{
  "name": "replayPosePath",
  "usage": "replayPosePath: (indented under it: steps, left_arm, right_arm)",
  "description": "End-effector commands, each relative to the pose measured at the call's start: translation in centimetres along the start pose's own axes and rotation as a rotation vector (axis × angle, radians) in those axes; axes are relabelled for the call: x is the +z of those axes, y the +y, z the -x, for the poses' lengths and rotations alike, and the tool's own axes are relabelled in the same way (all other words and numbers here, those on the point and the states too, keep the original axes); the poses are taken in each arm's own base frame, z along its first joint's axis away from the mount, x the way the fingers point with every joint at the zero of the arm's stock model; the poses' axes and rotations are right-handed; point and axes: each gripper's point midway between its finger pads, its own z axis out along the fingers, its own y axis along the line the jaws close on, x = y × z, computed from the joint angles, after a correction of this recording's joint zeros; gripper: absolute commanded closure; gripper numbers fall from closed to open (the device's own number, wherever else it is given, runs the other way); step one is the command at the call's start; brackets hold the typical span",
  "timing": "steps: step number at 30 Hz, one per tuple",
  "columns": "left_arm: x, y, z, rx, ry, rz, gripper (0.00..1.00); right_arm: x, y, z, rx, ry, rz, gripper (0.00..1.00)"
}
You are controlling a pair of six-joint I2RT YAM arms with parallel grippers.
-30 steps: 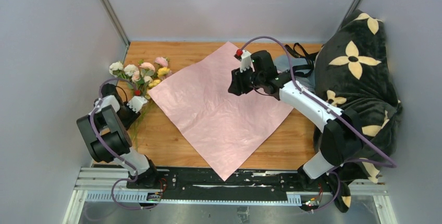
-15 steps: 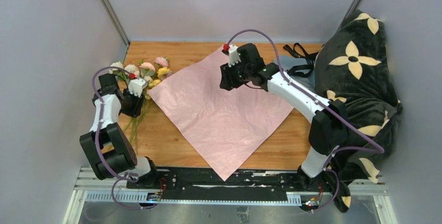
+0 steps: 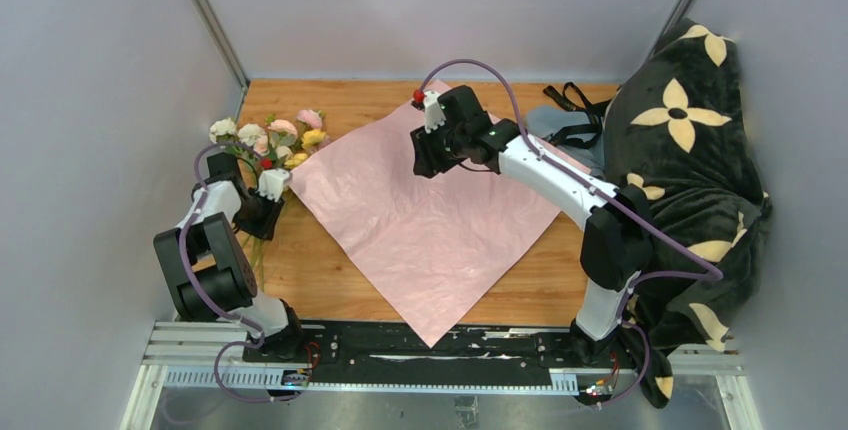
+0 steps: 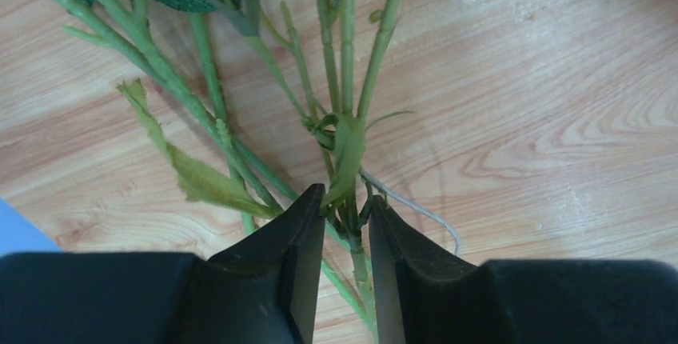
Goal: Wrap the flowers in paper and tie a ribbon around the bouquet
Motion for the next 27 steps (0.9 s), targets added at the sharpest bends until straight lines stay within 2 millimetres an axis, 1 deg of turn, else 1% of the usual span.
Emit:
replayPosePath:
  steps: [1, 3, 5, 7, 8, 10, 11, 13, 16, 19, 21, 27]
  left_arm:
    - [0.3, 0.3, -0.5, 0.009, 0.012, 0.018, 0.69]
    - [0.1, 0.4, -0.5, 0.006, 0.016, 0.029, 0.71]
    - [-0.3, 0.4, -0.5, 0.006, 0.014, 0.038, 0.70]
    - [-1.1, 0.2, -0.5, 0.010, 0.008, 0.041, 0.65]
    - [-1.8, 0.1, -0.3, 0.015, -0.003, 0.049, 0.62]
    - [-2.9, -0.1, -0.2, 0.025, -0.012, 0.064, 0.59]
    - [-3.3, -0.2, -0.4, 0.029, -0.011, 0.076, 0.58]
    - [-3.6, -0.4, -1.1, 0.038, 0.004, 0.094, 0.57]
    - [-2.7, -1.0, -3.0, 0.048, 0.065, 0.081, 0.57]
    - [-1.7, -1.1, -4.0, 0.035, 0.114, 0.063, 0.62]
    - [-1.3, -0.9, -4.1, 0.029, 0.121, 0.065, 0.63]
    - [-0.2, 0.2, -3.3, 0.015, 0.100, 0.082, 0.67]
  right_arm:
    - [0.2, 0.4, 0.2, -0.028, 0.013, -0.006, 0.55]
    - [0.2, 0.4, 0.1, -0.030, 0.017, -0.008, 0.55]
    - [0.2, 0.3, -0.2, -0.034, 0.022, -0.009, 0.55]
    - [0.2, 0.3, -0.5, -0.037, 0.027, -0.012, 0.55]
    - [0.3, 0.2, -0.7, -0.039, 0.032, -0.013, 0.55]
    - [0.3, 0.1, -0.8, -0.041, 0.037, -0.018, 0.55]
    - [0.3, 0.1, -0.9, -0.041, 0.040, -0.019, 0.55]
    - [0.3, 0.0, -1.0, -0.044, 0.044, -0.020, 0.55]
    - [0.3, -0.1, -1.2, -0.045, 0.047, -0.025, 0.55]
    - [0.4, -0.2, -1.4, -0.046, 0.054, -0.026, 0.55]
    - [0.4, -0.1, -1.3, -0.047, 0.055, -0.021, 0.55]
    - [0.4, -0.2, -1.1, -0.058, 0.050, -0.025, 0.55]
